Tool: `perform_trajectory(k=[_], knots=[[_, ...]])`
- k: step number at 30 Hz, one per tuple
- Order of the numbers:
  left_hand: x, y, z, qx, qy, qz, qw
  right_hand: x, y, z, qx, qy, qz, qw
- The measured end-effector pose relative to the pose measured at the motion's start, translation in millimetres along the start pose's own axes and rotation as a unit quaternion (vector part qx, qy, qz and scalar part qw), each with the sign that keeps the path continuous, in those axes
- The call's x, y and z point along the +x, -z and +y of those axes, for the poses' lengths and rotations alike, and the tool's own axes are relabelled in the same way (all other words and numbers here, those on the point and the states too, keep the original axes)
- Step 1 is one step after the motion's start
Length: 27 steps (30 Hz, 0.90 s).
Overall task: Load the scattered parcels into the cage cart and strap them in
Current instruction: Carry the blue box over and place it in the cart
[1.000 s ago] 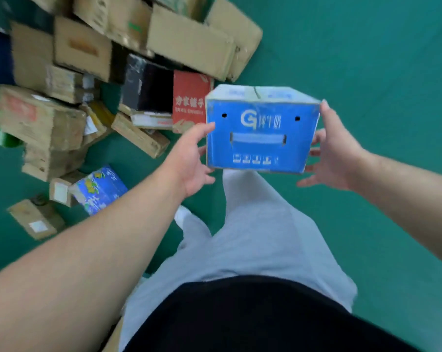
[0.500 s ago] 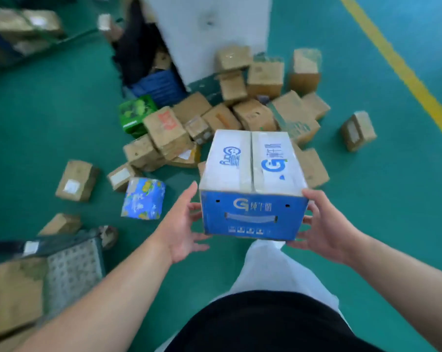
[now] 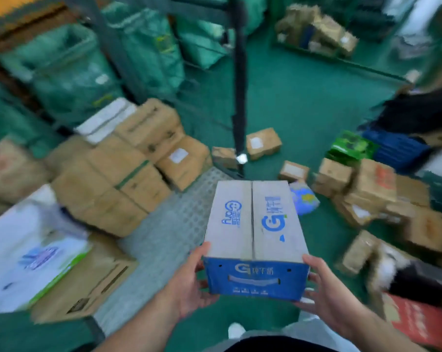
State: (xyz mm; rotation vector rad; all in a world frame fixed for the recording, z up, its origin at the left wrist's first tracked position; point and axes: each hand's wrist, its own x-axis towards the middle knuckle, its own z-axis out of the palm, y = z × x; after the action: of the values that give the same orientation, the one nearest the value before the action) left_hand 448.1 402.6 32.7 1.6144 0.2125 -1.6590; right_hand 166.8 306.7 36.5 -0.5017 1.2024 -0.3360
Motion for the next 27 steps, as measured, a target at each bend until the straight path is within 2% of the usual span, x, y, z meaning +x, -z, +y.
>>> perform_trajectory(k=[6, 13, 17, 21, 27], knots=[[-15.5, 91.6, 26.1, -0.13, -0.05, 0.067, 0.988, 63.4, -125.3, -41.8, -0.145, -0.035, -0.08, 0.986], [7.0, 141.8, 79.6, -0.288, -0.076, 0.168, 0.94, 167.9, -247.6, -91.9, -0.252, -0.113, -0.169, 0.946], [17.3, 157.2, 126.9, -0.345, -0.068, 0.202, 0.914, 220.0, -312.6, -125.1, -0.274, -0.154, -0.177, 0.933], [24.5, 168.8, 176.5, -0.388, -0.073, 0.226, 0.89, 250.5, -372.2, -154.0, -0.296, -0.157, -0.205, 0.92], [26.0, 203.2, 235.6, -0.496, -0.068, 0.235, 0.833, 292.0, -446.1, -156.6, -0.278, -0.147, -0.18, 0.932]])
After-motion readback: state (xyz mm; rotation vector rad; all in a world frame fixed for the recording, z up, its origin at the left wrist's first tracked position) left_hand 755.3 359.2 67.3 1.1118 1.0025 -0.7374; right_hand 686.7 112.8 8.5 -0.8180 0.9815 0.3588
